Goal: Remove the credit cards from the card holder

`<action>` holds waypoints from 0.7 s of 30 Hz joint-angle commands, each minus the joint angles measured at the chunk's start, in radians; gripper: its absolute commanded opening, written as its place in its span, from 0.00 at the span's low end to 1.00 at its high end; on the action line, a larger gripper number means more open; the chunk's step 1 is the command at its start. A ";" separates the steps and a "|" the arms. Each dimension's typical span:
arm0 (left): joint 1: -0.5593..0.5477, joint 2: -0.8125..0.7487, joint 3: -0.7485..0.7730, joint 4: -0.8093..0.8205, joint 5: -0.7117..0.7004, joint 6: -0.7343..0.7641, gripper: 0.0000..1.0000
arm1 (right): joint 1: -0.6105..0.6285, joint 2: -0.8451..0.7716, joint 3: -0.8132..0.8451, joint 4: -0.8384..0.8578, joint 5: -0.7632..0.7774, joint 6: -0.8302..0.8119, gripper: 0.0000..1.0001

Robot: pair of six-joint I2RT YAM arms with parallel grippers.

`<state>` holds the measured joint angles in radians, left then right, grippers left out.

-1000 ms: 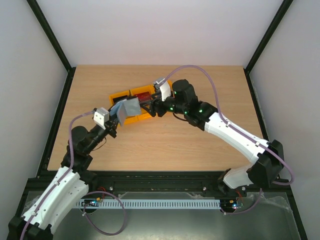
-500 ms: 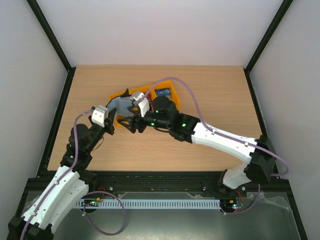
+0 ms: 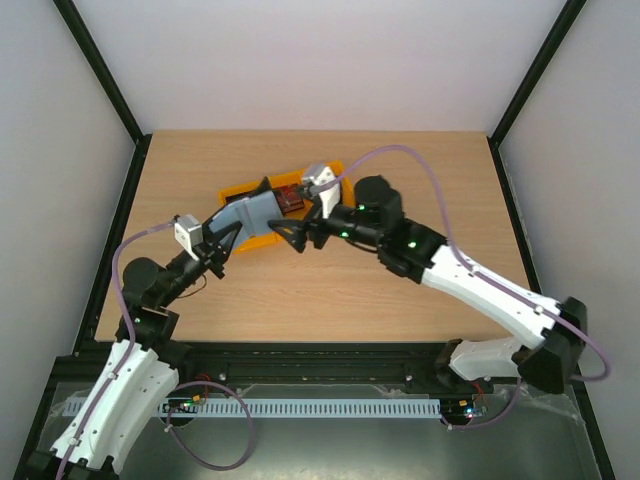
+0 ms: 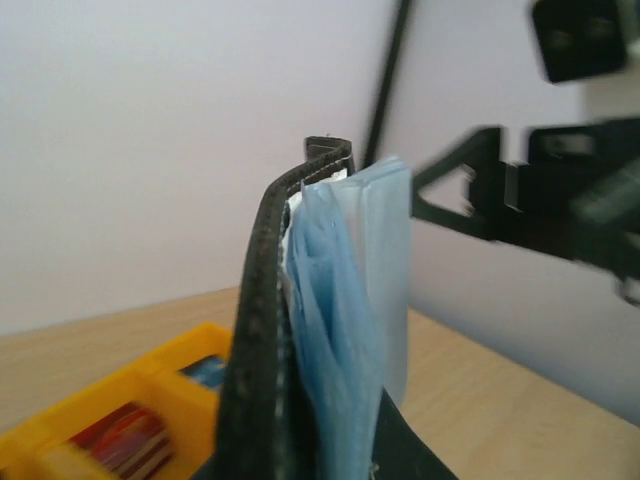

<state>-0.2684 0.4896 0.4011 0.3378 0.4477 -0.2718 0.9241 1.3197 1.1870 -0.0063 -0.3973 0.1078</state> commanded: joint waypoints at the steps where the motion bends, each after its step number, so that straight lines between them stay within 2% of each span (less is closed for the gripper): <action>1: 0.002 -0.012 0.002 0.184 0.292 -0.081 0.02 | -0.048 -0.074 -0.007 -0.092 -0.073 -0.136 0.99; 7: 0.007 -0.010 0.045 0.198 0.434 -0.065 0.02 | -0.066 -0.035 0.081 -0.212 -0.185 -0.242 0.99; 11: 0.010 -0.010 0.060 0.183 0.459 -0.064 0.02 | -0.075 -0.016 0.117 -0.253 -0.365 -0.277 1.00; 12: 0.011 -0.009 0.059 0.182 0.458 -0.065 0.02 | -0.074 -0.010 0.120 -0.251 -0.389 -0.267 0.97; 13: 0.013 -0.009 0.059 0.181 0.456 -0.064 0.02 | -0.074 -0.002 0.125 -0.251 -0.396 -0.251 0.87; 15: 0.015 -0.010 0.060 0.178 0.442 -0.061 0.02 | -0.074 0.016 0.136 -0.260 -0.397 -0.230 0.56; 16: 0.017 -0.010 0.060 0.173 0.435 -0.062 0.02 | -0.074 0.019 0.138 -0.263 -0.400 -0.229 0.31; 17: 0.017 -0.009 0.060 0.169 0.431 -0.061 0.02 | -0.074 0.018 0.134 -0.258 -0.405 -0.228 0.12; 18: 0.018 -0.011 0.059 0.164 0.431 -0.062 0.02 | -0.074 0.007 0.125 -0.243 -0.405 -0.223 0.03; 19: 0.019 -0.012 0.060 0.160 0.430 -0.066 0.06 | -0.075 -0.007 0.108 -0.221 -0.408 -0.217 0.02; 21: 0.024 -0.021 0.060 0.159 0.426 -0.077 0.33 | -0.082 -0.032 0.078 -0.185 -0.434 -0.214 0.02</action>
<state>-0.2481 0.4858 0.4274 0.4576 0.8486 -0.3363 0.8562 1.3273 1.2873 -0.2420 -0.7864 -0.1154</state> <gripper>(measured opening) 0.134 0.042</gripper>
